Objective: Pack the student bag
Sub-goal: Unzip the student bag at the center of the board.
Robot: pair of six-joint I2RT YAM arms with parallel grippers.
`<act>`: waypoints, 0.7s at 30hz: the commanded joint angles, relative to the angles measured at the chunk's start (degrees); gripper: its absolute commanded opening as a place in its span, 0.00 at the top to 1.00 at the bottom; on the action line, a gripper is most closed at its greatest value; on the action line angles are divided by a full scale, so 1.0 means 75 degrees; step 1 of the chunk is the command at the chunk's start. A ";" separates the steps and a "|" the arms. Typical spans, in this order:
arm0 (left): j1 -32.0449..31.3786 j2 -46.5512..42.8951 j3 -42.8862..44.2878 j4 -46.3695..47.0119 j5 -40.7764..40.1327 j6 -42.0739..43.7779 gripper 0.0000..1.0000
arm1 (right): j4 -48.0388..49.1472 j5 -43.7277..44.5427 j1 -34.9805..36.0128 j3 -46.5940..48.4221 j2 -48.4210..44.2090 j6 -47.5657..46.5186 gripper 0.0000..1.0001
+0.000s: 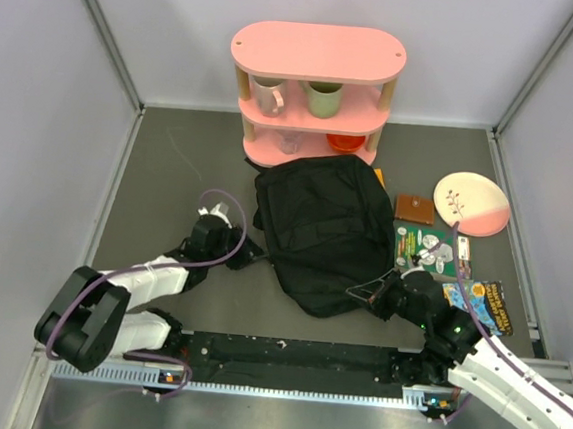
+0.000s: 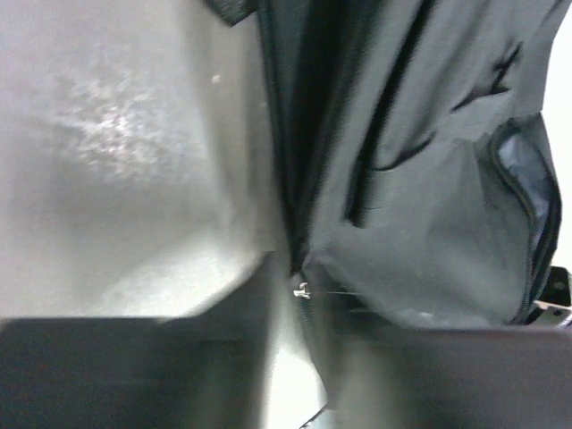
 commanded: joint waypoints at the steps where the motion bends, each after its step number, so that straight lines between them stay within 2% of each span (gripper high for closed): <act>1: 0.0066 -0.0296 0.0369 -0.0104 0.0597 0.0696 0.43 | 0.0757 -0.0099 -0.0117 0.0203 0.0019 -0.0578 1.00; 3: 0.0078 -0.0787 0.0241 -0.0826 0.0411 0.0929 0.27 | 0.0840 -0.0181 -0.0117 0.0343 0.0194 -0.1091 1.00; 4: 0.0066 -0.1463 0.0240 -0.1226 0.0189 0.1070 0.16 | 0.0852 -0.0355 -0.0117 0.0542 0.0404 -0.1303 1.00; 5: 0.0077 -0.1841 0.0252 -0.1636 -0.0242 0.1199 0.11 | 0.0875 -0.0496 -0.0117 0.0648 0.0557 -0.1491 1.00; 6: 0.0078 -0.2239 0.0356 -0.2661 -0.0525 0.1455 0.08 | 0.1015 -0.0973 -0.0105 0.0730 0.0698 -0.2061 1.00; 7: 0.0078 -0.2997 0.0415 -0.3066 -0.0795 0.1586 0.03 | 0.1271 -0.1268 -0.0105 0.0905 0.1105 -0.2334 1.00; 10: 0.0078 -0.4381 0.0615 -0.4191 -0.1640 0.1972 0.01 | 0.1483 -0.2334 -0.0082 0.1338 0.1681 -0.3377 1.00; 13: 0.0078 -0.5333 0.0778 -0.4883 -0.2296 0.2137 0.01 | 0.1356 -0.2688 0.0058 0.1737 0.2082 -0.4175 1.00; 17: 0.0078 -0.5724 0.1153 -0.5495 -0.2578 0.2208 0.02 | 0.1240 -0.3821 0.0327 0.2136 0.2537 -0.5216 1.00; 21: 0.0078 -0.5642 0.1271 -0.5590 -0.2649 0.2313 0.02 | 0.1028 -0.4141 0.1124 0.2371 0.2971 -0.5875 1.00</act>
